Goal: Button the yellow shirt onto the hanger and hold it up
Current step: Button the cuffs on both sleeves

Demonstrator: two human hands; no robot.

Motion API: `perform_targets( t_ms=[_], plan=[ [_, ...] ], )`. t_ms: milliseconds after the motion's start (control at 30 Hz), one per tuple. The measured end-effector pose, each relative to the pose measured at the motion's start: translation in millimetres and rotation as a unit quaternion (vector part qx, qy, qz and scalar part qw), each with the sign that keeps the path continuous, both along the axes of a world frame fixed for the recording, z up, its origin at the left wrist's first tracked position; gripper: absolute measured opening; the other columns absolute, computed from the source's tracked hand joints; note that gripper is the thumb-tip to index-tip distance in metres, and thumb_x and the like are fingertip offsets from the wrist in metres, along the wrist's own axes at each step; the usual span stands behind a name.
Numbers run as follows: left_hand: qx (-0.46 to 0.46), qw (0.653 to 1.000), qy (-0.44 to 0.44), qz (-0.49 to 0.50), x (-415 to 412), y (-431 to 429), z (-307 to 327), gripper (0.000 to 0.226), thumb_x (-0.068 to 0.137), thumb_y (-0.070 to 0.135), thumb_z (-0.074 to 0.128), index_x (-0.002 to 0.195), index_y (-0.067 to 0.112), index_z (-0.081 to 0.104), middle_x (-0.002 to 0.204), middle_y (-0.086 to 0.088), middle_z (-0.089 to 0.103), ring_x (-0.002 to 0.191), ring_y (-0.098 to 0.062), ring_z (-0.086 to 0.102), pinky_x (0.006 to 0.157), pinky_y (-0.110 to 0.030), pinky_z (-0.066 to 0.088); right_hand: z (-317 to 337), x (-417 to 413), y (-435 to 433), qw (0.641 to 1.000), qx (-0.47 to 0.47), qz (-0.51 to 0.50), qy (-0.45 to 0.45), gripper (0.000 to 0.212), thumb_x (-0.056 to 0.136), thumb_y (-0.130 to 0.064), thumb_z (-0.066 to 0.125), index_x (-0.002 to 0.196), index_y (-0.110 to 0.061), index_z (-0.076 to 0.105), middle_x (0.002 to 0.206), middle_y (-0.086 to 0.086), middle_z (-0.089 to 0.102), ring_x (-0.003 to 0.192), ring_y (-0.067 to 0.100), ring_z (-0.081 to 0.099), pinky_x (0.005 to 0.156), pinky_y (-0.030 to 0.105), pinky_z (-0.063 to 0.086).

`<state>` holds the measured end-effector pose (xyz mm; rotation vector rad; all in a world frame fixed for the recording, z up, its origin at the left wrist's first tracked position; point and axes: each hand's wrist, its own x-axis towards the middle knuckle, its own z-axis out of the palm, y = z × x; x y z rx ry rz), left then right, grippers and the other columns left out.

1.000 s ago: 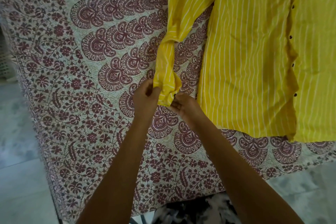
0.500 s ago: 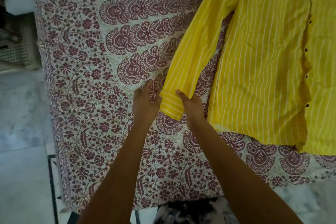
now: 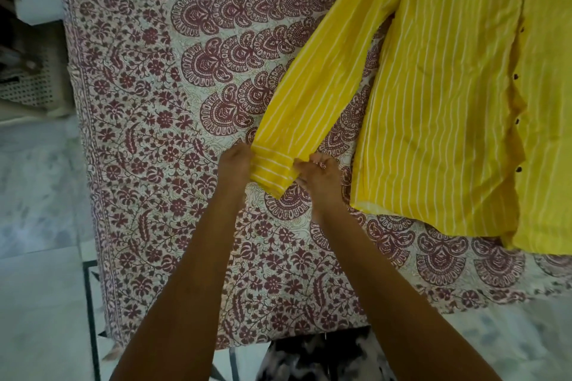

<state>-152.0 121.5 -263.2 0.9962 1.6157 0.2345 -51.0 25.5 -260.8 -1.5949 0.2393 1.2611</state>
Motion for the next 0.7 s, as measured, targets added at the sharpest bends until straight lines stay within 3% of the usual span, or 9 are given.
perform_targets(
  t_ms=[100, 167, 233, 300, 333, 367, 467, 600, 700],
  plan=[
    [0.072, 0.988, 0.116, -0.077, -7.0, -4.9, -4.3, 0.012, 0.086, 0.012, 0.053, 0.088, 0.016, 0.064, 0.097, -0.007, 0.063, 0.084, -0.021, 0.057, 0.069, -0.029, 0.045, -2.2, -7.0, -0.9, 0.985, -0.045, 0.052, -0.161, 0.023, 0.081, -0.002, 0.063, 0.086, -0.016, 0.046, 0.072, -0.004, 0.049, 0.069, 0.013, 0.049, 0.064, 0.023, 0.043],
    [0.093, 0.973, 0.171, -0.127, -6.1, -8.3, -4.0, 0.019, 0.085, 0.010, 0.056, 0.103, 0.011, 0.063, 0.105, -0.007, 0.065, 0.083, -0.020, 0.055, 0.064, -0.026, 0.039, -0.9, -6.4, -2.3, 0.977, -0.055, 0.089, -0.185, 0.019, 0.081, 0.002, 0.059, 0.087, -0.010, 0.045, 0.071, -0.008, 0.045, 0.067, 0.010, 0.045, 0.059, 0.018, 0.039],
    [0.115, 0.963, 0.191, -0.152, -2.9, -10.2, 1.6, 0.024, 0.085, 0.009, 0.056, 0.109, 0.012, 0.061, 0.112, -0.008, 0.065, 0.094, -0.026, 0.058, 0.069, -0.026, 0.037, 10.5, 2.4, -5.5, 0.972, -0.050, 0.114, -0.201, 0.014, 0.083, 0.001, 0.056, 0.083, -0.009, 0.047, 0.076, -0.007, 0.049, 0.071, 0.011, 0.046, 0.066, 0.022, 0.040],
    [0.141, 0.959, 0.175, -0.170, 7.4, -13.2, 9.0, 0.029, 0.085, 0.009, 0.057, 0.114, 0.011, 0.059, 0.119, -0.011, 0.062, 0.104, -0.029, 0.058, 0.074, -0.028, 0.037, 25.0, 17.9, -11.1, 0.966, -0.044, 0.133, -0.218, 0.009, 0.086, 0.000, 0.053, 0.095, -0.003, 0.055, 0.093, 0.010, 0.061, 0.084, 0.026, 0.054, 0.071, 0.023, 0.046],
    [0.156, 0.956, 0.166, -0.184, 14.2, -15.5, 13.9, 0.032, 0.085, 0.009, 0.058, 0.117, 0.010, 0.057, 0.121, -0.013, 0.060, 0.107, -0.030, 0.057, 0.076, -0.029, 0.037, 30.9, 26.0, -14.5, 0.962, -0.046, 0.144, -0.225, 0.018, 0.088, -0.002, 0.052, 0.105, 0.002, 0.055, 0.104, 0.018, 0.061, 0.093, 0.032, 0.056, 0.070, 0.018, 0.045],
    [0.173, 0.952, 0.155, -0.200, 23.7, -19.3, 22.5, 0.036, 0.085, 0.010, 0.058, 0.121, 0.009, 0.055, 0.123, -0.014, 0.058, 0.109, -0.031, 0.056, 0.078, -0.031, 0.039, 38.9, 36.8, -19.4, 0.957, -0.053, 0.153, -0.242, 0.025, 0.090, -0.007, 0.053, 0.113, 0.000, 0.055, 0.112, 0.019, 0.061, 0.102, 0.032, 0.057, 0.072, 0.019, 0.046],
    [0.222, 0.939, 0.110, -0.239, 54.6, -30.2, 55.1, 0.045, 0.088, 0.014, 0.058, 0.132, 0.013, 0.045, 0.135, -0.014, 0.048, 0.115, -0.032, 0.053, 0.083, -0.037, 0.044, 63.9, 68.1, -31.1, 0.934, -0.062, 0.160, -0.312, 0.035, 0.091, -0.018, 0.056, 0.125, -0.009, 0.053, 0.130, 0.011, 0.055, 0.119, 0.029, 0.051, 0.095, 0.042, 0.045],
    [0.280, 0.913, 0.066, -0.288, 100.0, -44.0, 97.6, 0.047, 0.092, 0.017, 0.054, 0.136, 0.014, 0.040, 0.141, -0.011, 0.042, 0.123, -0.033, 0.047, 0.089, -0.046, 0.044, 102.5, 112.3, -46.5, 0.917, -0.057, 0.135, -0.372, 0.043, 0.091, -0.018, 0.056, 0.132, -0.010, 0.047, 0.139, 0.009, 0.048, 0.126, 0.028, 0.046, 0.097, 0.038, 0.039],
    [0.320, 0.889, 0.055, -0.323, 134.6, -44.8, 124.1, 0.047, 0.092, 0.021, 0.054, 0.136, 0.015, 0.039, 0.143, -0.007, 0.042, 0.127, -0.030, 0.043, 0.096, -0.045, 0.042, 127.6, 145.8, -53.8, 0.895, -0.058, 0.121, -0.425, 0.047, 0.090, -0.017, 0.058, 0.134, -0.011, 0.044, 0.139, 0.009, 0.048, 0.126, 0.026, 0.046, 0.097, 0.038, 0.040]
  ],
)
